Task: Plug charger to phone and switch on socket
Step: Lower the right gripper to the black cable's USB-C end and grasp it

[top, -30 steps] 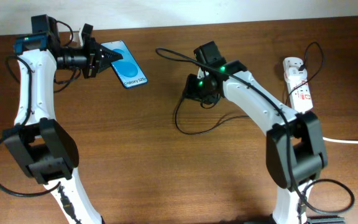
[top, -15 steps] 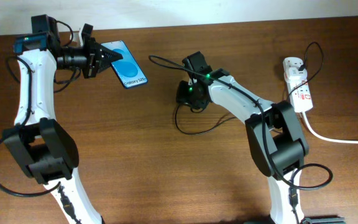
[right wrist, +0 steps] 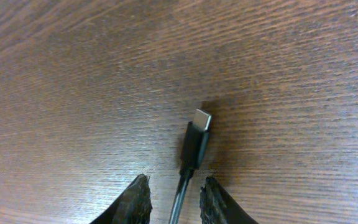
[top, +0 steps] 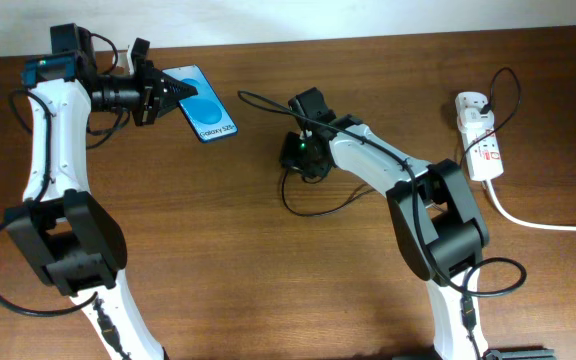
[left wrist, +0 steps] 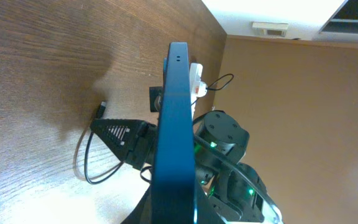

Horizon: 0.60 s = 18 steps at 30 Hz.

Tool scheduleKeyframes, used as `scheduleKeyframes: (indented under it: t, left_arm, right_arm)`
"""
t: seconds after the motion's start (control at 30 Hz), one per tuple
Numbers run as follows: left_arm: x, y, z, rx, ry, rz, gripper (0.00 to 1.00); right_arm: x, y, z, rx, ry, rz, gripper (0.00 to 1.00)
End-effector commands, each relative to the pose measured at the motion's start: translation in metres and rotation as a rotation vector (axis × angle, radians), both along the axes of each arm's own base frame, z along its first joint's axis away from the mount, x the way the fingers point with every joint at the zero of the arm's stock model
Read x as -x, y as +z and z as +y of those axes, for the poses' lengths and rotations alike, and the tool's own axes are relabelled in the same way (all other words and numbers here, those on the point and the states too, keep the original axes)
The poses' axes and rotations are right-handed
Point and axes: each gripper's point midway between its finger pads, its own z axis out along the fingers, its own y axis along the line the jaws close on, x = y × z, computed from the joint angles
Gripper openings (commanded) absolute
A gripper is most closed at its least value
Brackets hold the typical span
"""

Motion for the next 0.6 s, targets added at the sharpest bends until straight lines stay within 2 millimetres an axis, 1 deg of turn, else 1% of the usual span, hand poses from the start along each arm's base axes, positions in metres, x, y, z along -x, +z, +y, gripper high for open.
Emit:
scheduleKeyframes:
  t: [0.0,0.07,0.2,0.27,0.3,0.33,0.37,0.47,0.5,0.57]
  left_arm:
    - [0.001,0.016,-0.004,0.038,-0.026,-0.055,0.00]
    - [0.001,0.016,-0.004,0.038,-0.026,-0.055,0.00]
    - [0.001,0.016,-0.004,0.038,-0.026,-0.055,0.00]
    - [0.001,0.016,-0.004,0.038,-0.026,-0.055,0.00]
    - [0.001,0.016,-0.004,0.038,-0.026,-0.055,0.00]
    - [0.001,0.016,-0.004,0.038,-0.026,-0.055,0.00]
    - [0.001,0.016,-0.004,0.038,-0.026,-0.055,0.00]
    - [0.001,0.016,-0.004,0.038,-0.026,-0.055,0.00]
    - [0.001,0.016,-0.004,0.038,-0.026,-0.054,0.00]
    - [0.001,0.016,-0.004,0.038,-0.026,-0.054,0.00]
  right_arm:
    - [-0.002,-0.012,0.002,0.021,-0.021,0.014,0.30]
    - [0.000,-0.016,0.003,0.024,-0.021,0.021,0.29]
    - [0.003,-0.027,0.003,0.042,-0.027,0.039,0.19]
    - [0.005,-0.035,0.000,0.055,-0.028,0.055,0.17]
    - [0.006,-0.036,-0.001,0.065,-0.030,0.060,0.13]
    - [0.007,-0.037,-0.003,0.075,-0.032,0.061,0.07]
    - [0.007,-0.037,-0.004,0.080,-0.031,0.063,0.04]
    - [0.010,-0.039,-0.012,0.092,-0.036,0.085,0.04]
    - [0.011,-0.036,-0.013,0.079,0.004,0.085,0.04]
    - [0.008,-0.020,-0.012,0.026,0.104,0.049,0.04]
